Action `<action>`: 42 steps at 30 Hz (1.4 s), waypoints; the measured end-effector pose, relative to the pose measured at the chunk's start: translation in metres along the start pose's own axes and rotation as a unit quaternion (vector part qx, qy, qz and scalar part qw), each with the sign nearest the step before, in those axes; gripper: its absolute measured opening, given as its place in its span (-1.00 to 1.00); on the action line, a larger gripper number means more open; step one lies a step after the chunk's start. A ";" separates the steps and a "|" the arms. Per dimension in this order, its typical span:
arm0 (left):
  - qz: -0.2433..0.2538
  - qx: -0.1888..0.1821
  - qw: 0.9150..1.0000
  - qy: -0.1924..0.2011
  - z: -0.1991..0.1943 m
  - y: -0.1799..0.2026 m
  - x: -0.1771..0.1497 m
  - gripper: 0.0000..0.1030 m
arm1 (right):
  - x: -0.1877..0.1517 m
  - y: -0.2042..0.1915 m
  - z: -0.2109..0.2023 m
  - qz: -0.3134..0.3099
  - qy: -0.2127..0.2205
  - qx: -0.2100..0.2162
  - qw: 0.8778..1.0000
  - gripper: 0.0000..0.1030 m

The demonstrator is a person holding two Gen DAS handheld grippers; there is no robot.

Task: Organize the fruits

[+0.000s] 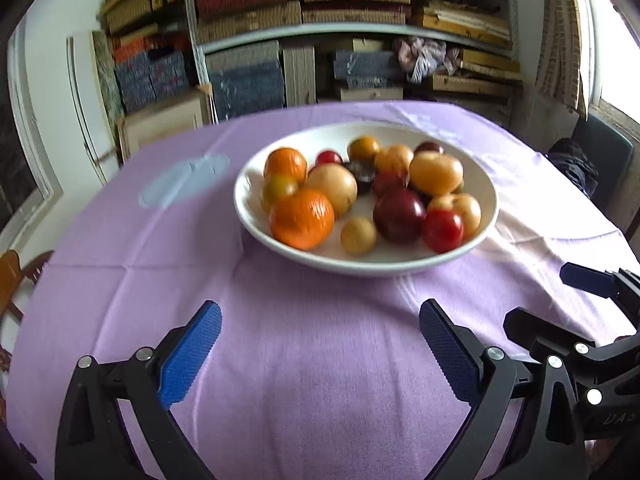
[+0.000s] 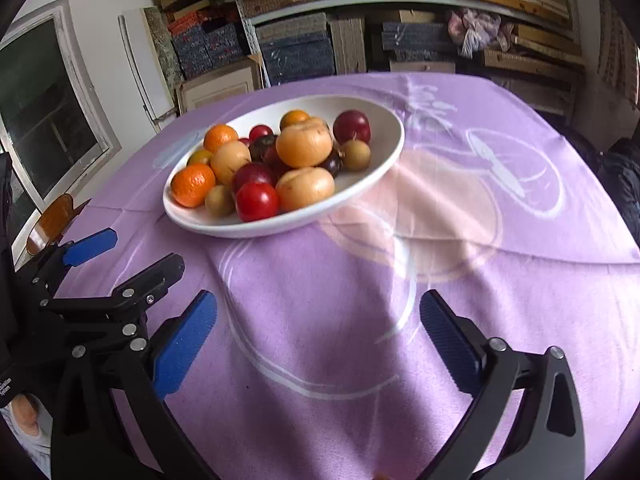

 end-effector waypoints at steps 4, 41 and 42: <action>0.006 0.003 1.000 0.004 -0.002 0.002 0.002 0.93 | 0.006 0.000 -0.008 -0.014 0.023 -0.022 0.999 0.92; -0.015 -0.019 1.000 0.011 -0.005 0.004 -0.002 0.93 | 0.006 0.006 -0.012 -0.012 0.027 -0.025 0.999 0.92; -0.014 -0.019 1.000 0.010 -0.005 0.004 -0.002 0.93 | 0.006 0.007 -0.012 -0.012 0.028 -0.025 0.999 0.92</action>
Point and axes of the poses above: each gripper's, at about its wrist camera, not at the fingertips, and z roughly the way its jaws point, y to its right, x to its top, the point moved 5 cm from there along z, roughly the way its jaws point, and after that the axes turned 6 degrees about -x, right-handed, at the moved point
